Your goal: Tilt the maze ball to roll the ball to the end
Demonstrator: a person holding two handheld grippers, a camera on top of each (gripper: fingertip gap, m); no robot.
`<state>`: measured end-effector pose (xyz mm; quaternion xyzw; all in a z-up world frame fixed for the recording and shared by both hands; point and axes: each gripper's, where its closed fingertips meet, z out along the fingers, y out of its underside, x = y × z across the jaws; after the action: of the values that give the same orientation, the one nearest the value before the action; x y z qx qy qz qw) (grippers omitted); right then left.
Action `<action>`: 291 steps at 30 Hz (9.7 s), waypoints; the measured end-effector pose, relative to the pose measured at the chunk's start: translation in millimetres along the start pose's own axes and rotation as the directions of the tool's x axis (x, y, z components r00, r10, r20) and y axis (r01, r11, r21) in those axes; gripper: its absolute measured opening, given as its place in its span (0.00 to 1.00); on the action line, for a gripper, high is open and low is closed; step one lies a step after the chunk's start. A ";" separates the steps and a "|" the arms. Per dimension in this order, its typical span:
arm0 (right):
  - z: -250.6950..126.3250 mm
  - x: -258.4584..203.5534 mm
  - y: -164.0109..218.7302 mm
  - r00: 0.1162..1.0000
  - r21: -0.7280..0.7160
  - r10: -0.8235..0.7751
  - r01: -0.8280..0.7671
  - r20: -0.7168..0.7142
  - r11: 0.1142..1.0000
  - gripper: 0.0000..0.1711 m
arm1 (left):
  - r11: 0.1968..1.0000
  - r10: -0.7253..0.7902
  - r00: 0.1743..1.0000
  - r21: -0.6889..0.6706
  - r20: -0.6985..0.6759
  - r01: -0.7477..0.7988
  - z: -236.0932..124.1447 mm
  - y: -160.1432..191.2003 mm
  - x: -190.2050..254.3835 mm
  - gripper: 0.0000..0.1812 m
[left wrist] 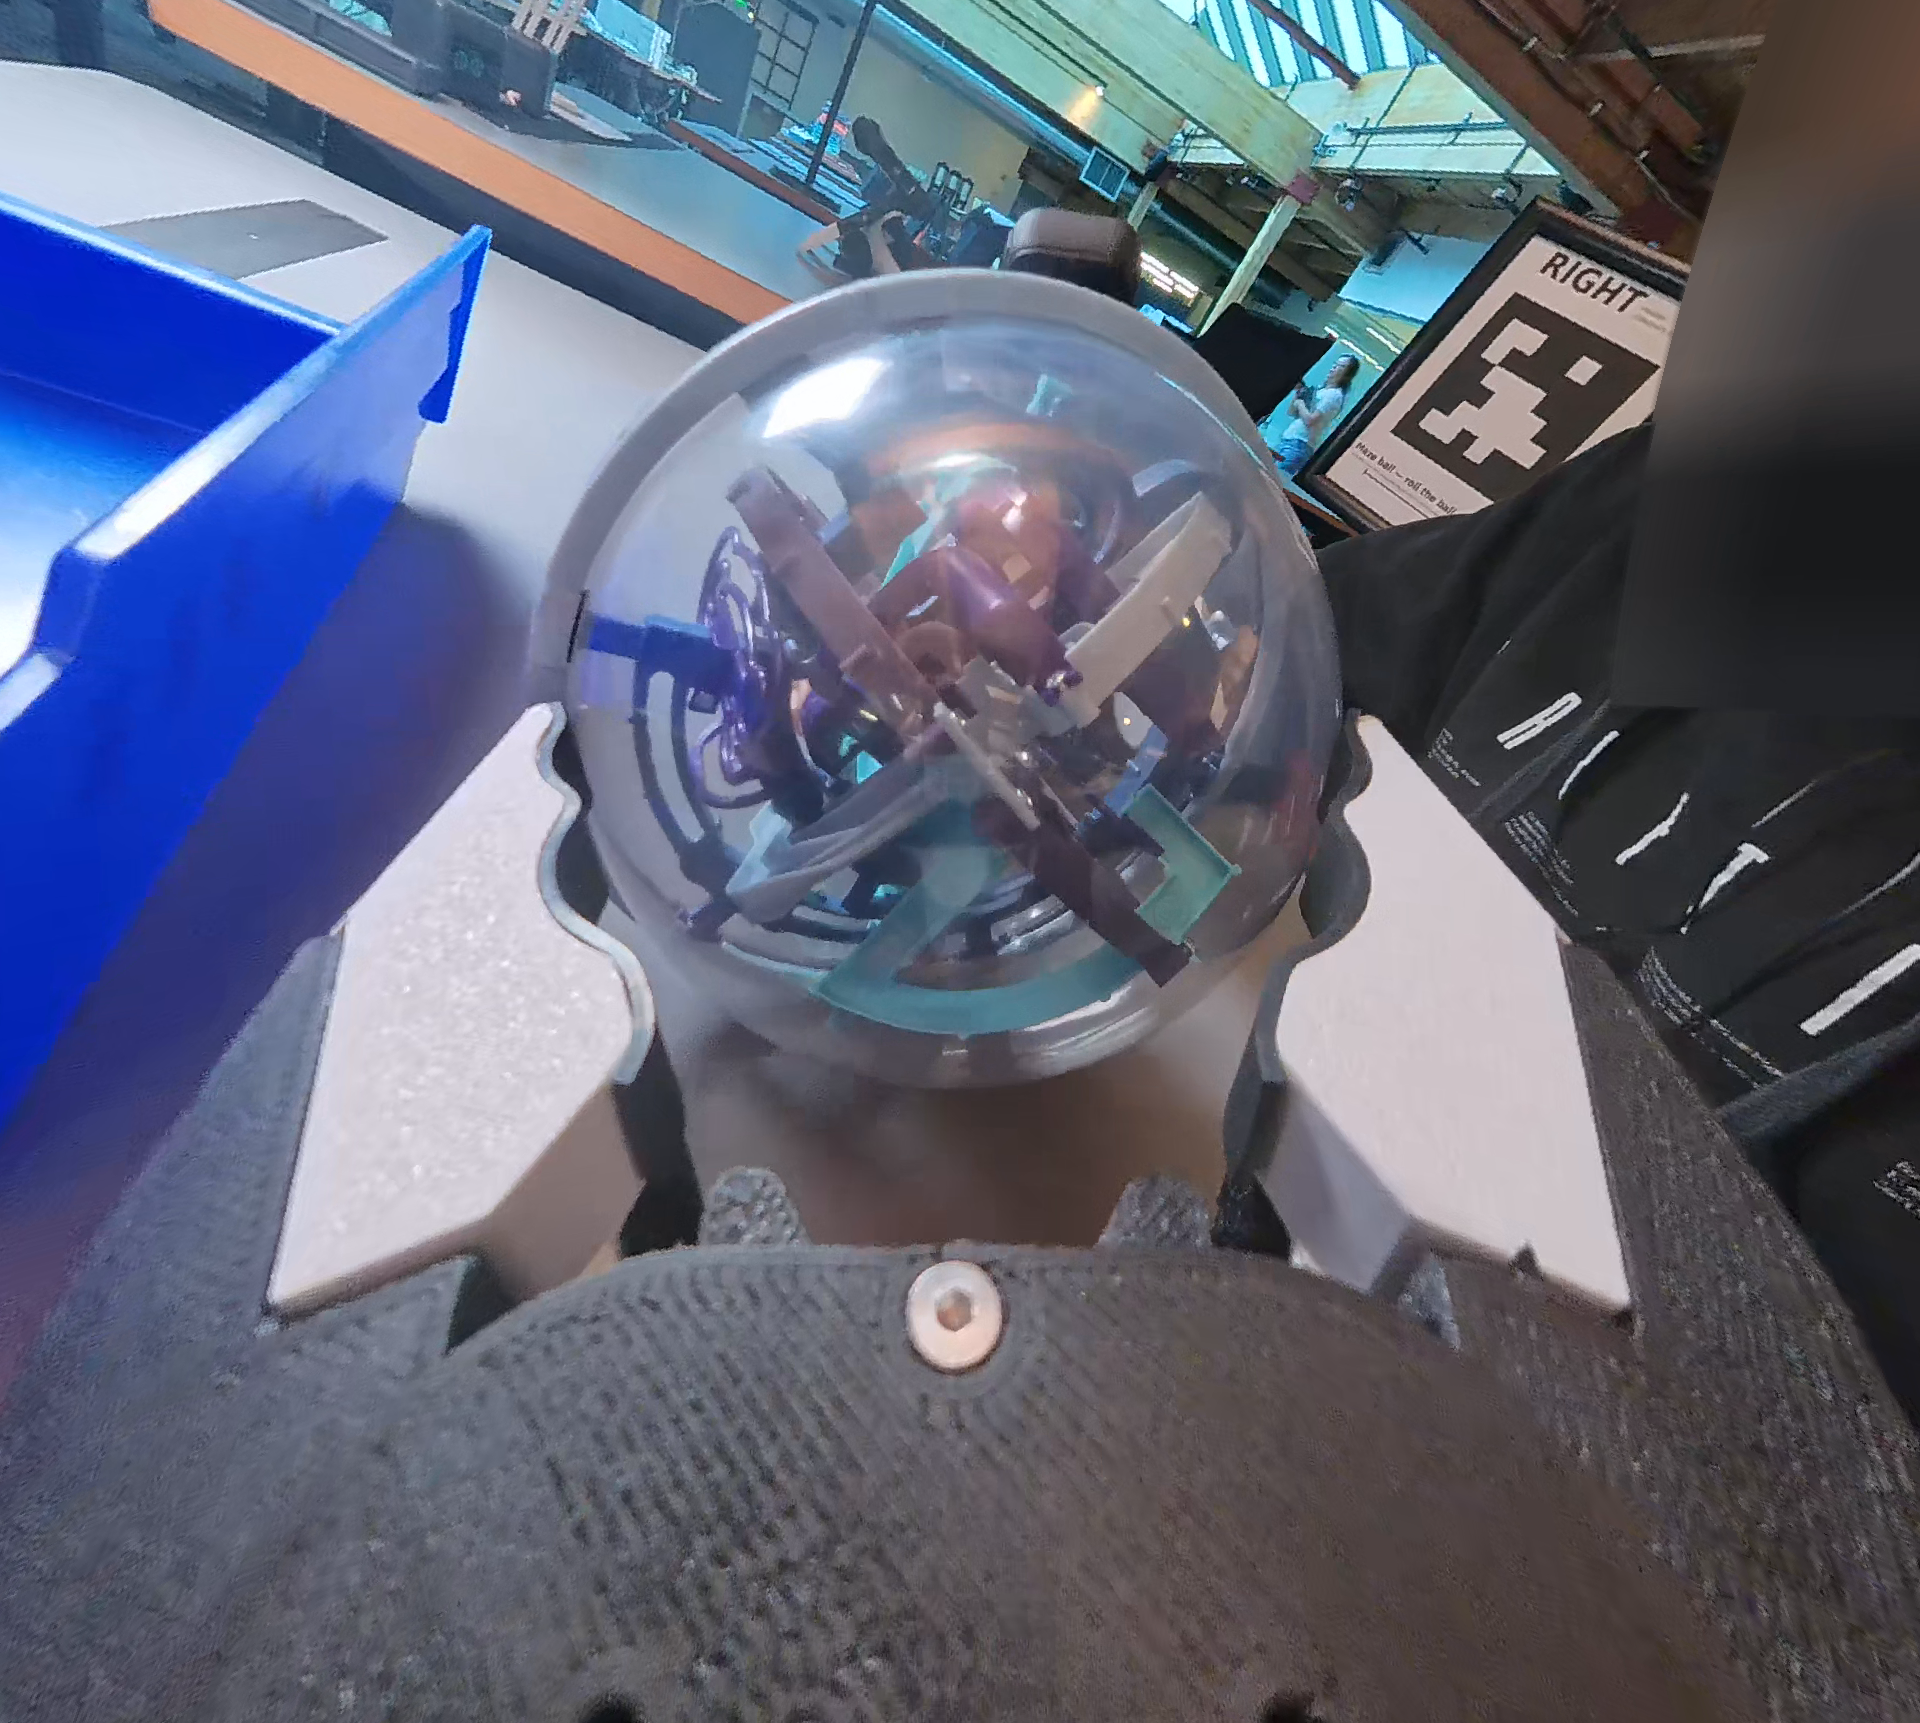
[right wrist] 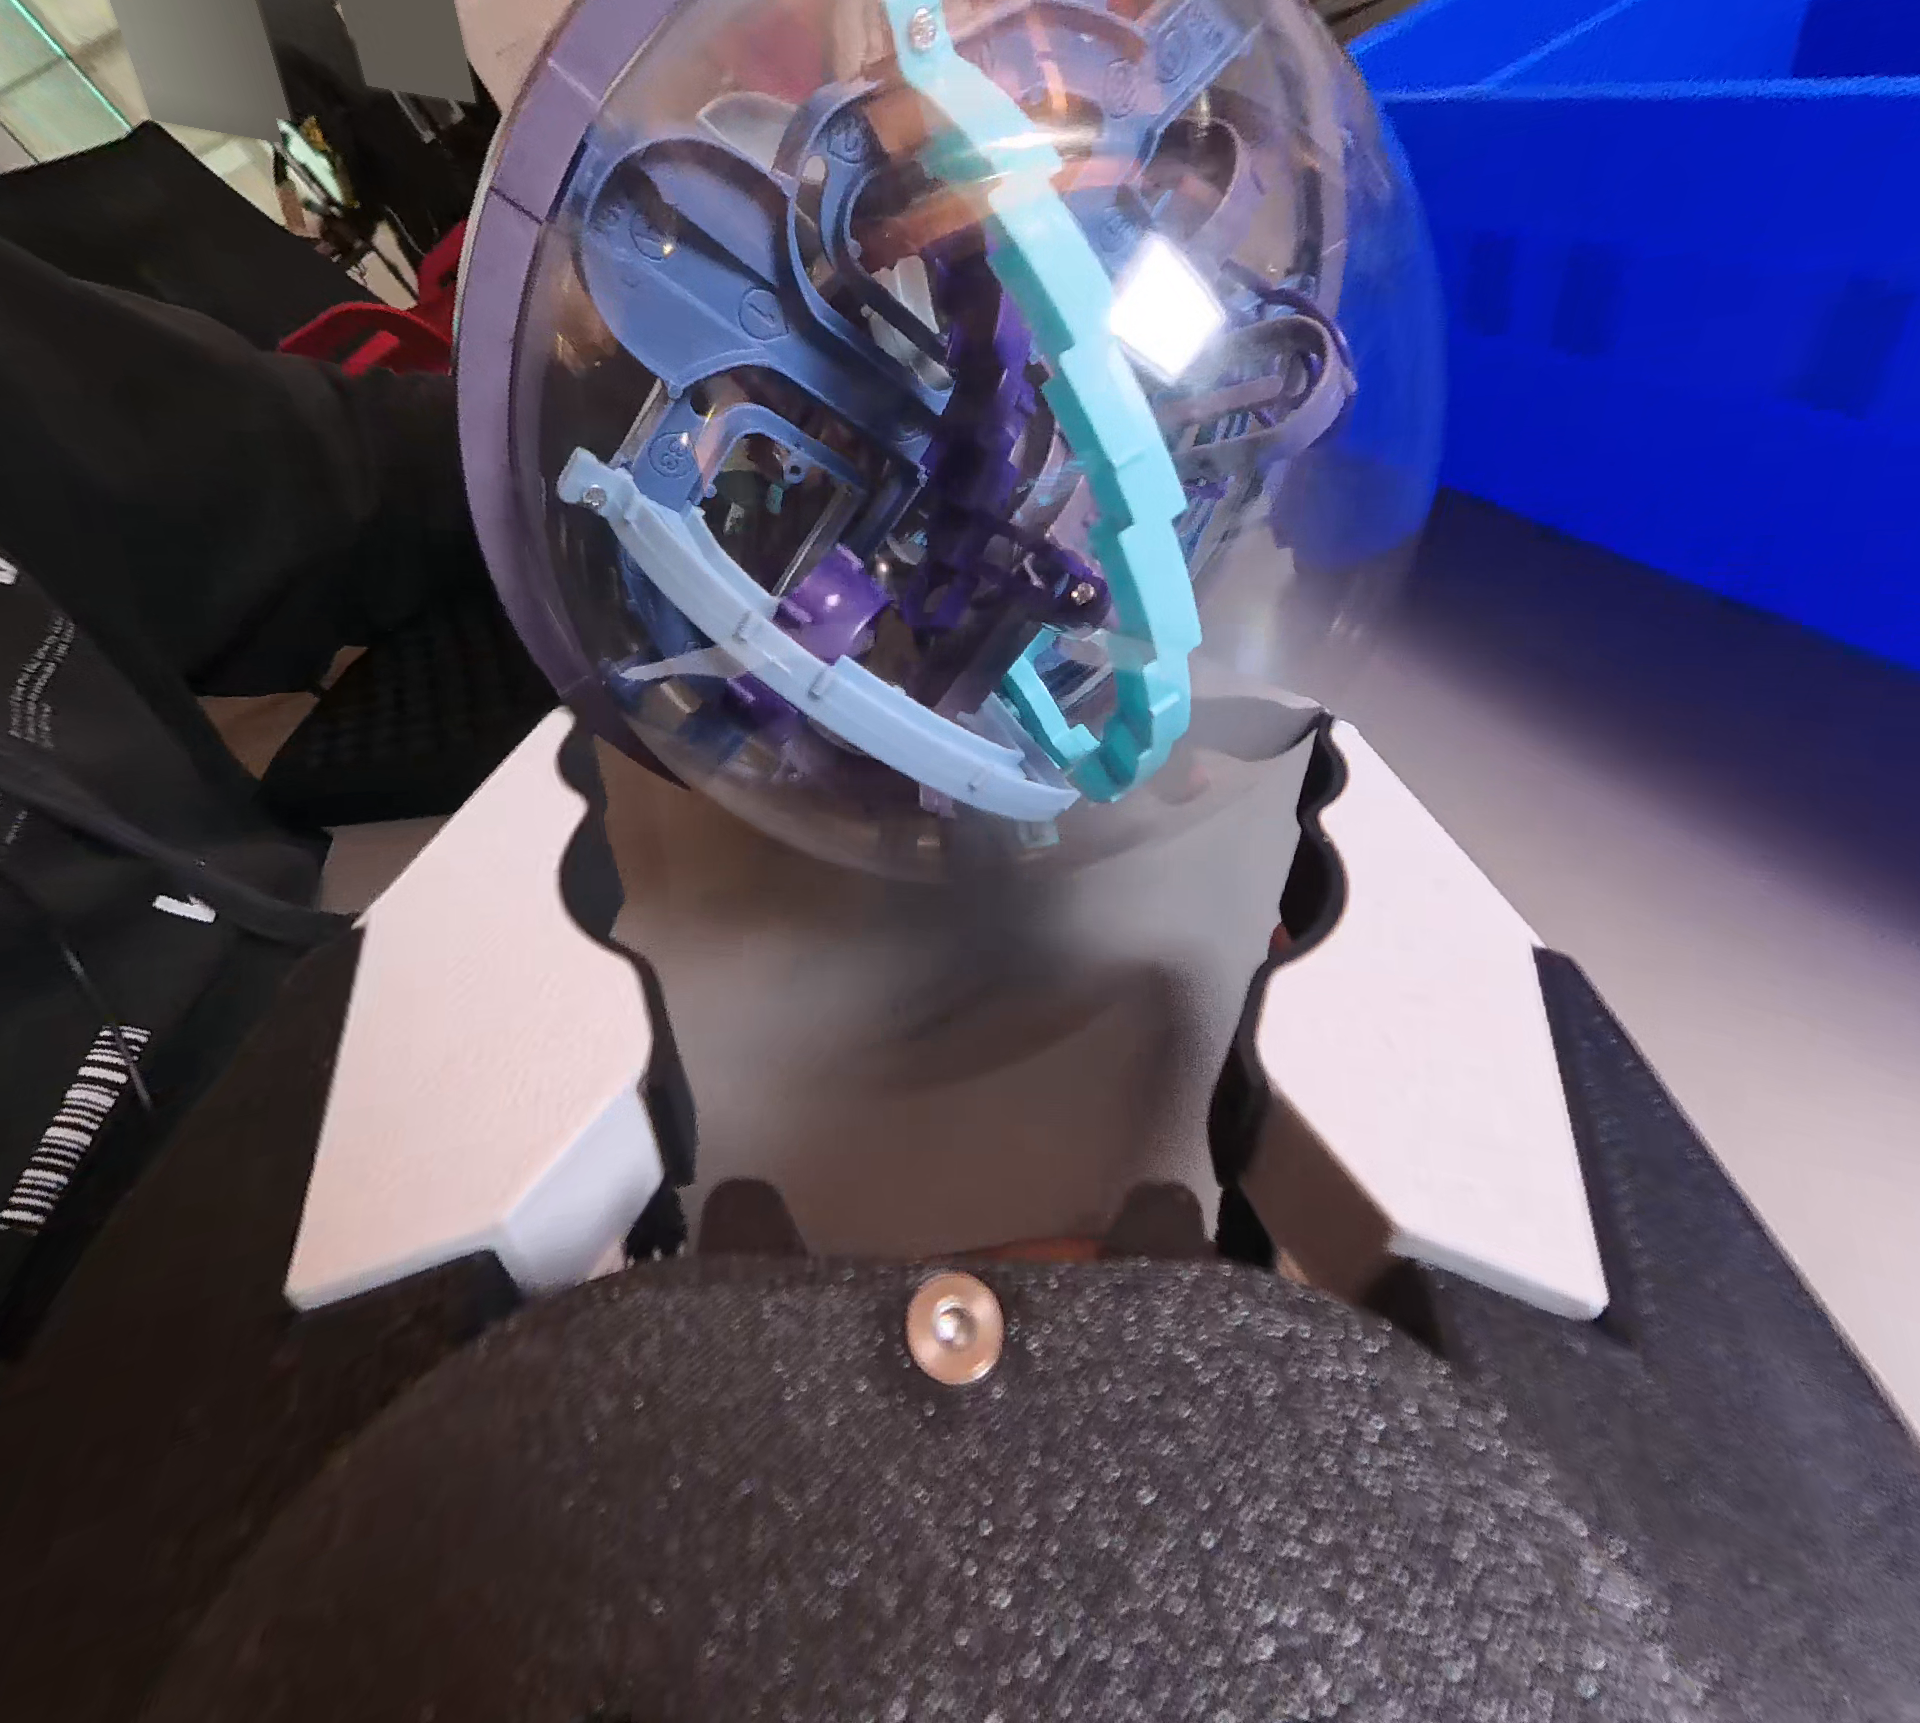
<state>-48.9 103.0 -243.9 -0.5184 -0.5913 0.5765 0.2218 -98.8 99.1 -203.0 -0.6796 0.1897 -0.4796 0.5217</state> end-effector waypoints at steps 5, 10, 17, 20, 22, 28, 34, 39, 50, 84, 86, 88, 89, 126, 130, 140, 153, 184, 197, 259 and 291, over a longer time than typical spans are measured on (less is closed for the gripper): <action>0.6 -4.7 -7.7 0.998 0.041 -0.052 0.054 -0.035 0.998 0.74 | 0.998 0.063 0.998 0.000 -0.019 -0.063 -3.6 -4.0 9.2 0.76; 2.3 -7.9 -9.1 0.995 0.047 -0.085 0.088 -0.061 0.995 0.74 | 0.996 0.090 0.995 0.014 -0.038 -0.089 -5.2 -5.5 12.9 0.76; 3.5 -9.4 -9.7 0.991 0.052 -0.112 0.116 -0.075 0.992 0.74 | 0.993 0.113 0.993 0.021 -0.042 -0.113 -5.3 -8.4 15.8 0.75; 4.3 -10.5 -9.7 0.989 0.053 -0.124 0.128 -0.078 0.990 0.74 | 0.992 0.126 0.991 0.018 -0.041 -0.126 -5.8 -9.4 17.8 0.75; 4.6 -11.0 -10.0 0.988 0.054 -0.130 0.135 -0.080 0.989 0.74 | 0.991 0.130 0.991 0.019 -0.043 -0.130 -6.1 -9.7 18.6 0.75; 4.8 -11.0 -9.4 0.986 0.050 -0.145 0.150 -0.088 0.987 0.74 | 0.990 0.138 0.989 0.019 -0.045 -0.137 -5.8 -9.6 19.1 0.75; 6.0 -11.8 -7.8 0.979 0.041 -0.179 0.184 -0.097 0.982 0.74 | 0.985 0.172 0.984 0.004 -0.041 -0.172 -5.8 -9.9 22.4 0.75; 8.0 -13.7 -9.0 0.973 0.052 -0.206 0.212 -0.106 0.976 0.74 | 0.980 0.200 0.979 -0.002 -0.039 -0.201 -6.5 -13.8 26.9 0.75; 11.6 -18.5 -11.6 0.956 0.061 -0.263 0.272 -0.127 0.960 0.74 | 0.962 0.273 0.961 -0.017 -0.039 -0.274 -5.9 -24.1 39.6 0.74; 9.0 -66.4 -57.0 0.780 -0.016 -0.596 0.604 -0.192 0.797 0.75 | 0.901 0.406 0.913 0.180 -0.031 -0.395 -28.9 -57.1 103.6 0.69; 13.9 -61.2 -50.8 0.803 -0.021 -0.568 0.574 -0.180 0.819 0.75 | 0.915 0.374 0.927 0.171 -0.018 -0.366 -30.9 -53.7 96.3 0.69; 18.6 -55.2 -45.2 0.820 -0.021 -0.545 0.550 -0.174 0.835 0.75 | 0.923 0.358 0.934 0.150 -0.001 -0.354 -31.3 -52.0 90.0 0.68; 20.7 -52.7 -43.3 0.827 -0.016 -0.535 0.541 -0.172 0.841 0.75 | 0.925 0.355 0.935 0.140 0.005 -0.352 -31.5 -52.1 87.6 0.68; 25.8 -62.1 -56.4 0.831 -0.043 -0.541 0.540 -0.133 0.840 0.77 | 0.925 0.191 0.978 0.348 -0.087 -0.150 -55.1 -57.7 78.2 0.59; 29.4 -50.5 -43.0 0.870 -0.081 -0.481 0.475 -0.105 0.876 0.77 | 0.934 0.102 0.990 0.351 -0.100 -0.061 -55.6 -45.8 59.0 0.58; 29.0 -34.2 -20.7 0.993 -0.125 0.083 -0.071 0.085 0.990 0.75 | 0.966 0.072 0.997 0.248 0.026 -0.077 -43.9 -27.8 33.8 0.49; 13.7 -35.8 -62.4 0.997 0.052 -0.005 0.009 -0.071 0.999 0.54 | 0.957 0.280 0.928 0.005 0.245 -0.290 -25.4 -19.9 57.8 0.68; 20.0 -46.6 16.7 0.881 -0.176 0.370 -0.331 0.296 0.927 0.09 | 0.934 0.323 0.934 0.110 0.153 -0.341 -90.4 15.6 65.9 0.51; 7.5 -23.6 0.8 0.876 -0.058 0.396 -0.396 0.276 0.916 0.04 | 0.968 0.187 0.958 0.125 0.216 -0.218 -97.8 13.8 43.6 0.36; 8.8 -14.8 7.7 0.929 -0.040 0.329 -0.327 0.169 0.944 0.06 | 0.964 -0.218 0.966 0.188 0.141 0.191 -91.2 31.5 29.5 0.14; -35.1 -20.5 -104.9 0.964 0.252 0.177 -0.225 0.198 0.941 0.03 | 0.883 -0.067 0.988 0.470 0.142 -0.008 -87.7 -108.0 50.9 0.03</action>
<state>-48.8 122.3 -133.0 -0.4892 -0.4672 0.7145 0.1788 -175.7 55.7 -84.1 -0.5711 0.0171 -0.4653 0.6760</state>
